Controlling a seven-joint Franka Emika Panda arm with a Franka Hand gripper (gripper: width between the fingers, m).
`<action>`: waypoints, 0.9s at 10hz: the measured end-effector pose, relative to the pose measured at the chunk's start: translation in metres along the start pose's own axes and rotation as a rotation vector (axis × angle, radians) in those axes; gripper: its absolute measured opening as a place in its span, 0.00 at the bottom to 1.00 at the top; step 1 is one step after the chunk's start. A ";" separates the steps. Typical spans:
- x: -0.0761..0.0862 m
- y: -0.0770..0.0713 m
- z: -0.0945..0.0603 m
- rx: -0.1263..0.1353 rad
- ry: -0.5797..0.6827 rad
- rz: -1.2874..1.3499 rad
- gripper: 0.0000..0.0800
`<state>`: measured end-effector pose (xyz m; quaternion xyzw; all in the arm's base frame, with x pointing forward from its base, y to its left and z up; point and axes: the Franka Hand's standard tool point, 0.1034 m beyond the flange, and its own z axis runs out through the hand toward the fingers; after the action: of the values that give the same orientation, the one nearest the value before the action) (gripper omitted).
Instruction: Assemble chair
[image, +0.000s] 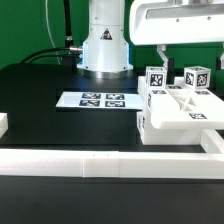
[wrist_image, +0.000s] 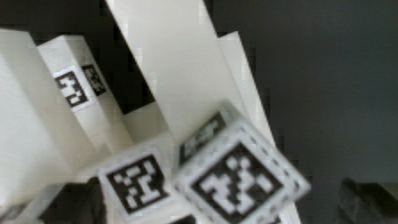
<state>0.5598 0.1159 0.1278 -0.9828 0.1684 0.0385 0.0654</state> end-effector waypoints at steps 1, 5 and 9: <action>-0.001 -0.003 0.000 -0.009 0.004 -0.012 0.81; -0.006 -0.011 0.000 -0.020 0.011 -0.295 0.81; -0.003 -0.006 0.000 -0.032 0.008 -0.538 0.81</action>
Offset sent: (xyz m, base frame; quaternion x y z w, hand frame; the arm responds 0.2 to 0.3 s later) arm -0.0075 0.0302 0.0024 -0.0186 0.0141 -0.2253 0.9740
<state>0.5589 0.1223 0.1284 -0.9933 -0.0990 0.0183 0.0573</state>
